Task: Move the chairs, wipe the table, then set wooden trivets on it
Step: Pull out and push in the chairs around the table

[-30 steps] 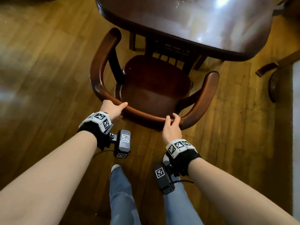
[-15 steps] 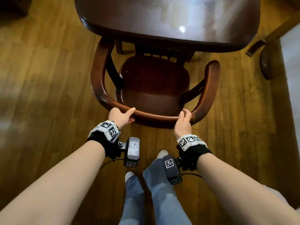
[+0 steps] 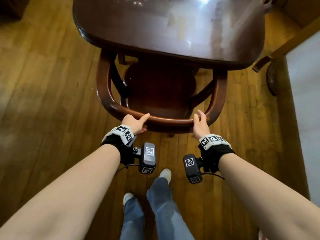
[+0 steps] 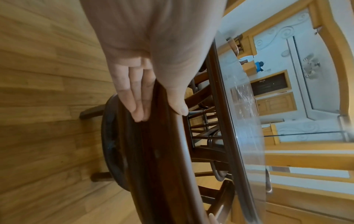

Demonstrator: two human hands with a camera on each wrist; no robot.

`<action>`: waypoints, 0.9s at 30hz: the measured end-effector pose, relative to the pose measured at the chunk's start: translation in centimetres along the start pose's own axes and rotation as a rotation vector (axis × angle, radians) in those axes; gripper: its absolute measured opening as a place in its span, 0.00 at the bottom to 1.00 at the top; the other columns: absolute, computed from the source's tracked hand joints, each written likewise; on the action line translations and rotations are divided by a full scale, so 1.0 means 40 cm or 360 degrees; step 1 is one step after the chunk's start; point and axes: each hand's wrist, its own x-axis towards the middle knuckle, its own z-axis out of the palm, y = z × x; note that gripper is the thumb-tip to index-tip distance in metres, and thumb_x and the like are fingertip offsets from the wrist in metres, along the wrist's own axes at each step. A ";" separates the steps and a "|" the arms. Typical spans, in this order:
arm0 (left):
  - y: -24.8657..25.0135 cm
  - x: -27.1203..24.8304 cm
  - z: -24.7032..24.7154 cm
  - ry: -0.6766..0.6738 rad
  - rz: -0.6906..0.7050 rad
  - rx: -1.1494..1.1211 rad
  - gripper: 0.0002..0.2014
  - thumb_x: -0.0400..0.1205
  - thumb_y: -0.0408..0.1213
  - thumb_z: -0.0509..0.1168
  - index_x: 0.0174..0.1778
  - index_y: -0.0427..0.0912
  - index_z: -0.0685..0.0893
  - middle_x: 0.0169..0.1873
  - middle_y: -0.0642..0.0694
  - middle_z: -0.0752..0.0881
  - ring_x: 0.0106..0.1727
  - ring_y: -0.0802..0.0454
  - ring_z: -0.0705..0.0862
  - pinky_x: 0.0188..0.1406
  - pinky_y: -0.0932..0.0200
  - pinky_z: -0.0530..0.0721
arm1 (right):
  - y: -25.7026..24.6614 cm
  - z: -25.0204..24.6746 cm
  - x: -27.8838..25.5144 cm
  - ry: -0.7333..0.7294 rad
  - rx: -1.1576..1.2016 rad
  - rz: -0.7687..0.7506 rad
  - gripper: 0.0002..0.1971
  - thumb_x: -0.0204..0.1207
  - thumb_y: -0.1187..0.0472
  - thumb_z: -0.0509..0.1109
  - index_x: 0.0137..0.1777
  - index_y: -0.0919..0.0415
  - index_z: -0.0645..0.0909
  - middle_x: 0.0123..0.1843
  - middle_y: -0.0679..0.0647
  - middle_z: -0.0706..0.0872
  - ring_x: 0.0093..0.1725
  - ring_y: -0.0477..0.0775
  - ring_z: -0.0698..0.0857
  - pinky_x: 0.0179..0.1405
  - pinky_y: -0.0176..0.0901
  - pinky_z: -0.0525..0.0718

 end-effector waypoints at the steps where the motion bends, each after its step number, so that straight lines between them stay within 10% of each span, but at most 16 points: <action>1: -0.002 -0.005 -0.008 -0.0015 -0.0001 0.0074 0.24 0.78 0.50 0.68 0.48 0.28 0.80 0.38 0.36 0.87 0.36 0.46 0.89 0.45 0.54 0.89 | 0.003 0.000 -0.007 -0.0016 -0.0017 -0.0011 0.22 0.85 0.46 0.48 0.79 0.39 0.59 0.75 0.53 0.73 0.65 0.62 0.82 0.67 0.63 0.79; 6: -0.018 -0.055 -0.085 -0.0112 -0.0018 0.0383 0.33 0.74 0.60 0.68 0.57 0.30 0.79 0.47 0.38 0.88 0.47 0.47 0.89 0.56 0.47 0.87 | -0.016 0.037 -0.100 -0.0122 -0.0091 -0.0154 0.20 0.87 0.49 0.51 0.78 0.40 0.62 0.52 0.58 0.86 0.41 0.49 0.86 0.35 0.37 0.81; 10: -0.026 -0.104 -0.170 -0.0075 -0.0044 0.0347 0.41 0.77 0.56 0.68 0.78 0.32 0.64 0.61 0.36 0.83 0.50 0.47 0.87 0.55 0.51 0.86 | -0.070 0.114 -0.171 -0.0380 -0.0162 -0.0311 0.15 0.87 0.53 0.53 0.69 0.47 0.74 0.38 0.53 0.86 0.39 0.49 0.86 0.44 0.44 0.86; 16: -0.031 -0.093 -0.373 0.0015 -0.0029 0.0292 0.32 0.78 0.53 0.68 0.72 0.34 0.73 0.52 0.39 0.83 0.50 0.44 0.85 0.56 0.49 0.84 | -0.222 0.293 -0.206 -0.0864 -0.0458 -0.0202 0.15 0.85 0.60 0.55 0.60 0.64 0.82 0.36 0.56 0.85 0.31 0.50 0.81 0.36 0.39 0.80; 27: 0.006 0.052 -0.757 0.0012 0.0107 0.0450 0.22 0.80 0.53 0.66 0.59 0.38 0.82 0.48 0.37 0.89 0.52 0.40 0.88 0.57 0.42 0.86 | -0.413 0.625 -0.266 -0.0724 -0.0314 -0.0073 0.15 0.84 0.65 0.55 0.62 0.70 0.80 0.32 0.54 0.81 0.27 0.48 0.77 0.19 0.28 0.74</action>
